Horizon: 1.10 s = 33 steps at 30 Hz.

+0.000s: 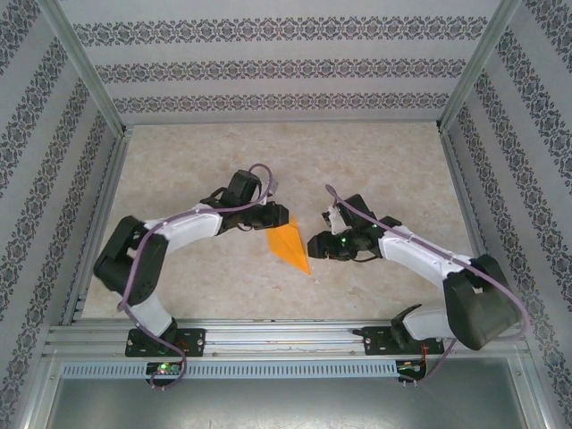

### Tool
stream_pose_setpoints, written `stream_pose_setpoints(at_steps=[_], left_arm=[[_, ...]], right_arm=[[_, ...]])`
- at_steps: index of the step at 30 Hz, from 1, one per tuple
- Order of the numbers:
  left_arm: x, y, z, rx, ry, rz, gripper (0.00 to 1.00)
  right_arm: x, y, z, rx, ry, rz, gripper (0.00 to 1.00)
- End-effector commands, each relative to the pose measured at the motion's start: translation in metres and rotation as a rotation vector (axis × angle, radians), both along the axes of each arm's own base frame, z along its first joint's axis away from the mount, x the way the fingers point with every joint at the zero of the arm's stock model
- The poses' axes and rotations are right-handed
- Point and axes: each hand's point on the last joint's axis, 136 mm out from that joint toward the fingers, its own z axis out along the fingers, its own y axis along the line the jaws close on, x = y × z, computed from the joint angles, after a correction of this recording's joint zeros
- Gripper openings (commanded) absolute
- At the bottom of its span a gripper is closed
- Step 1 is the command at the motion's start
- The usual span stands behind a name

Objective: Fold a paper plane with a square sheet of paper (fold left side to right side)

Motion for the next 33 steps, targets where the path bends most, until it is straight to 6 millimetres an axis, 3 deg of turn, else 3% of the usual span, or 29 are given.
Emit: stream_pose_setpoints(at_steps=[1, 9, 17, 21, 26, 30, 33], left_arm=[[-0.001, 0.020, 0.015, 0.047, -0.101, 0.050, 0.35], [-0.017, 0.076, 0.044, 0.135, -0.277, 0.210, 0.54], [-0.032, 0.118, 0.052, 0.162, -0.328, 0.321, 0.60], [-0.035, 0.126, 0.054, 0.170, -0.331, 0.328, 0.61], [-0.034, 0.127, 0.059, 0.149, -0.333, 0.325, 0.64], [-0.033, 0.122, 0.068, 0.090, -0.334, 0.306, 0.70], [-0.032, 0.116, 0.081, 0.015, -0.347, 0.292, 0.74]], right_arm=[[0.018, 0.014, 0.003, 0.037, -0.104, 0.132, 0.56], [0.047, 0.034, -0.011, 0.071, -0.147, 0.224, 0.56], [0.063, 0.049, -0.030, 0.108, -0.116, 0.237, 0.46], [0.064, 0.053, -0.032, 0.130, -0.106, 0.237, 0.35], [0.063, 0.053, -0.026, 0.153, -0.108, 0.238, 0.13], [0.064, 0.051, -0.005, 0.185, -0.145, 0.233, 0.00], [0.065, 0.048, 0.020, 0.218, -0.201, 0.223, 0.00]])
